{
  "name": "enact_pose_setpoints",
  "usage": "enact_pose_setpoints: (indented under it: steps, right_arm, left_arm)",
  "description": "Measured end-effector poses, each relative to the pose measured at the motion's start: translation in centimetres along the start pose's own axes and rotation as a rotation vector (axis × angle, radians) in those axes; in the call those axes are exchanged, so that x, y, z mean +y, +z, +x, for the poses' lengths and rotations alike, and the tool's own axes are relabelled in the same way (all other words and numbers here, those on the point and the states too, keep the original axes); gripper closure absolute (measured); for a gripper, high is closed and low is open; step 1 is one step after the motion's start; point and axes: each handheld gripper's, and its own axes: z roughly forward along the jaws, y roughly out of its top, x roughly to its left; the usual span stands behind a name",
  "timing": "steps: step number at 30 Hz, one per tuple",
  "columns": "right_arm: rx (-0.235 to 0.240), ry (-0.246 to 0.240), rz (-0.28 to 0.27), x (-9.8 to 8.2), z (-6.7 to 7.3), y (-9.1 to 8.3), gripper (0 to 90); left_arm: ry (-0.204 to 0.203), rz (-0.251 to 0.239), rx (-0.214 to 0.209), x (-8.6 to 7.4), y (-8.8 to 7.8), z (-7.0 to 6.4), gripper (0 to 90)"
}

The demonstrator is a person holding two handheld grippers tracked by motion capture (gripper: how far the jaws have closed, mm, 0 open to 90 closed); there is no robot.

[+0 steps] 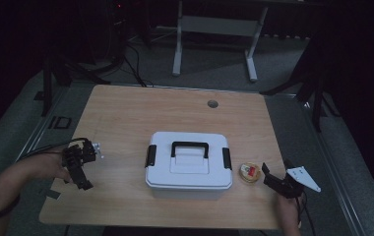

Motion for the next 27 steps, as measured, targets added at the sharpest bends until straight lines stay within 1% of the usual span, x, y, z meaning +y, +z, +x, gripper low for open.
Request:
enact_pose_setpoints:
  steps: [3,5,8,9,10,11,13,15,16,17,19,21,22,23,24,25,26,27]
  right_arm:
    - [0.001,-0.003,0.001,0.0,0.0,0.0,11.4]
    - [0.003,-0.004,0.001,0.0,0.0,0.0,11.4]
    - [0.005,-0.005,0.002,0.0,0.0,0.0,11.4]
    - [0.005,-0.005,0.002,0.0,0.0,0.0,11.4]
    - [0.004,-0.005,0.002,0.0,0.0,0.0,11.4]
    - [0.005,-0.005,0.003,0.0,0.0,0.0,11.4]
    - [0.003,-0.004,0.002,0.0,0.0,0.0,11.4]
    - [0.003,-0.003,0.001,0.0,0.0,0.0,11.4]
    - [0.002,-0.004,0.001,0.0,0.0,0.0,11.3]
    - [0.002,-0.003,0.0,0.0,0.0,0.0,11.4]
    - [0.002,-0.004,0.002,0.0,0.0,0.0,11.4]
    - [0.002,-0.003,0.001,0.0,0.0,0.0,11.4]
    - [0.002,-0.001,0.001,0.0,0.0,0.0,11.4]
    - [0.001,-0.002,0.002,0.0,0.0,0.0,11.4]
    - [0.002,-0.002,0.002,0.0,0.0,0.0,11.4]
    - [0.003,-0.003,0.003,0.0,0.0,0.0,11.4]
    - [0.003,-0.002,0.002,0.0,0.0,0.0,11.4]
    - [0.004,-0.002,0.002,0.0,0.0,0.0,11.4]
  left_arm:
    - [0.012,-0.001,-0.001,0.6,-0.6,-0.1,3.7]
    - [0.018,-0.005,-0.015,0.9,-1.0,-0.2,3.7]
    - [0.033,-0.012,-0.018,1.7,-1.9,-0.4,3.7]
    - [0.033,-0.012,-0.018,1.7,-1.9,-0.4,3.7]
    - [0.041,-0.016,-0.014,2.1,-2.2,-0.4,3.7]
    - [0.051,-0.027,-0.024,2.5,-2.7,-0.6,3.7]
    - [0.067,-0.026,-0.019,3.1,-3.2,-0.8,3.7]
    - [0.07,-0.026,-0.023,3.4,-3.5,-0.9,3.7]
    - [0.088,-0.016,-0.019,4.1,-3.9,-1.2,3.7]
    - [0.094,-0.018,-0.023,4.5,-4.1,-1.3,3.7]
    - [0.112,-0.018,-0.012,5.2,-4.6,-1.5,3.7]
    - [0.117,-0.02,-0.015,5.4,-4.8,-1.6,3.7]
    - [0.131,-0.029,-0.013,6.1,-5.3,-1.8,3.7]
    - [0.138,-0.033,-0.018,6.5,-5.5,-1.9,3.7]
    - [0.144,-0.037,-0.011,6.8,-5.7,-2.0,3.7]
    - [0.149,-0.04,-0.014,7.1,-6.0,-2.1,3.8]
    - [0.149,-0.04,-0.014,7.1,-6.0,-2.1,3.7]
    - [0.169,-0.038,-0.011,7.8,-6.4,-2.3,3.7]
